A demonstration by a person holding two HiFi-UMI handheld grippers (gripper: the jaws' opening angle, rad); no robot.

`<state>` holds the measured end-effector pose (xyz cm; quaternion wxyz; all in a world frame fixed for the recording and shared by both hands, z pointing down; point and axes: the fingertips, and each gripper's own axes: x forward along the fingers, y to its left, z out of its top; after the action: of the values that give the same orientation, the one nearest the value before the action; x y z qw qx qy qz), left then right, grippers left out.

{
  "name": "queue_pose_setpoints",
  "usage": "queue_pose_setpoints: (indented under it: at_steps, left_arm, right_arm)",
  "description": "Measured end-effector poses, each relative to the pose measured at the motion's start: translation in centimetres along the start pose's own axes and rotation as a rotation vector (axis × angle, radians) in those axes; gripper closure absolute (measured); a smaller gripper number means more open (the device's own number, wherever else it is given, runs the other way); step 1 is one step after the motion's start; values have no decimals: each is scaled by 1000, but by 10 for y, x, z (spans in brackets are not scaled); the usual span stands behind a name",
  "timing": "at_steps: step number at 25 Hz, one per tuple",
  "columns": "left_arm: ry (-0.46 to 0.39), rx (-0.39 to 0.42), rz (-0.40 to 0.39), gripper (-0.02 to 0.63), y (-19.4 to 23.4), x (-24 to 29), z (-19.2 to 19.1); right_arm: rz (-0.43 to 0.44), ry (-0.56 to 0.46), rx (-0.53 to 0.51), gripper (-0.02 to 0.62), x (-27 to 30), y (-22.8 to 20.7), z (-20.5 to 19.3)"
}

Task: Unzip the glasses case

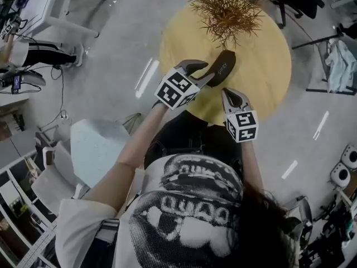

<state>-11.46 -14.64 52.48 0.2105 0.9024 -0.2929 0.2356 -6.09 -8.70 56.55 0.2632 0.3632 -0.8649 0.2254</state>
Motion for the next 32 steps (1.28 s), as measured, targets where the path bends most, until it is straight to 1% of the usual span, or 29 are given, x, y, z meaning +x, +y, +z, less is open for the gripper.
queue_pose_setpoints:
  at_steps: [5,8,11,15,18,21,25,27,32]
  left_arm:
    - [122,41,-47,409,5,33,-11]
    - [206,74,-88,370,1,50,-18]
    - [271,96,-102,362,-1,65,-20]
    - [340,113,-78,364,4,82,-21]
    - [349,96,-69,364,4,88,-22]
    - [341,83,-66,364,3,90,-21]
    - [328,55,-62,364,4,91,-21]
    - [319,27,-49,364,5,92,-22]
    - [306,-9,-20,364,7,94,-25]
  right_arm:
    - [19,50,-46,564,17,14,-21]
    - [19,74,-63,540,29,24,-30]
    - [-12,90,-64,527,37,26,-37]
    - [-52,112,-46,501,46,19,-42]
    - [-69,133,-39,494,51,16,-49]
    - [-77,129,-31,494,54,15,-47]
    - [-105,116,23,499,62,11,-44]
    - [-122,108,53,525,63,8,-44]
    - [-152,114,104,530,66,6,-45]
